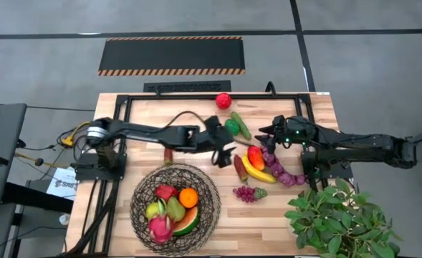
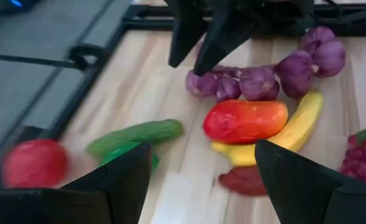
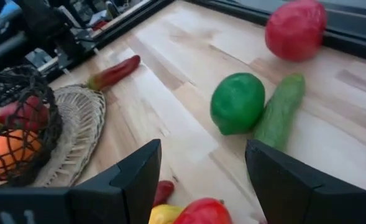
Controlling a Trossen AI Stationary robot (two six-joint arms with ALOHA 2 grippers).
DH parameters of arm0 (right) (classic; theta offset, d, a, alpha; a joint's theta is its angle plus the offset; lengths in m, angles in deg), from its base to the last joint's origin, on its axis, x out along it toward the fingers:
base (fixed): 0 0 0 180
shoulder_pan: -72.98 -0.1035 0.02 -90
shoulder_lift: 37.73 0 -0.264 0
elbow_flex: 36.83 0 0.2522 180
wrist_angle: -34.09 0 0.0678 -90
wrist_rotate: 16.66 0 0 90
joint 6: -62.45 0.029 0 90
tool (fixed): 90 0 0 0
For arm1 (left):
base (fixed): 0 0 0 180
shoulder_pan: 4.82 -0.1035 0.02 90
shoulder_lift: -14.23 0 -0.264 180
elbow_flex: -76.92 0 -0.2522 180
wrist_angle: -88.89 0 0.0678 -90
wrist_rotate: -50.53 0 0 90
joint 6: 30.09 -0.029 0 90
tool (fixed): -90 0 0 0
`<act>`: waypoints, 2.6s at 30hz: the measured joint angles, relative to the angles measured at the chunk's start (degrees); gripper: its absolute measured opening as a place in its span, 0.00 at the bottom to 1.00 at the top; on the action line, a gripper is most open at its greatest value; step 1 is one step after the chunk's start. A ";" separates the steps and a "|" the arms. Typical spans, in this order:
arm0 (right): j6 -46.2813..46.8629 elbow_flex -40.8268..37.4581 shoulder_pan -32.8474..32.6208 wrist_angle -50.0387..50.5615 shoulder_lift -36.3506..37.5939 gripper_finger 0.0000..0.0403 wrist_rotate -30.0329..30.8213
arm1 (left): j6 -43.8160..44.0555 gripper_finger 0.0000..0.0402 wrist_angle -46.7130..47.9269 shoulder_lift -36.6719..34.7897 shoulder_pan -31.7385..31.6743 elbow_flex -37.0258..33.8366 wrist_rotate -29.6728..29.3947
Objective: Build produce basket
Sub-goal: Put the red apple into the woven basket
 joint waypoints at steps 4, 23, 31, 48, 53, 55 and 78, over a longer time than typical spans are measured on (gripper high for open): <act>-0.01 0.00 0.73 1.04 -0.57 0.63 3.02 | -0.24 0.67 -1.20 1.92 -3.23 -0.02 3.55; 10.42 22.52 3.78 38.31 -25.21 0.63 19.86 | -0.82 0.67 7.89 -16.92 -3.89 0.07 7.37; 17.73 25.62 2.14 38.53 -28.47 0.63 21.75 | -0.73 0.67 16.69 -26.05 -2.50 0.04 5.13; -3.03 25.68 7.06 9.21 -34.47 0.63 16.23 | 4.24 0.67 -13.28 -31.52 -0.82 -26.81 4.37; -5.05 30.28 11.74 4.91 -40.85 0.63 16.35 | 7.21 0.67 -28.10 -31.49 -0.80 -34.25 9.84; -7.62 33.63 13.44 5.78 -44.51 0.63 16.31 | 8.27 0.67 -27.76 -31.49 -0.80 -34.45 10.02; -17.01 59.13 18.03 10.22 -71.15 0.63 1.59 | 9.75 0.67 -28.10 -33.16 1.54 -33.97 12.35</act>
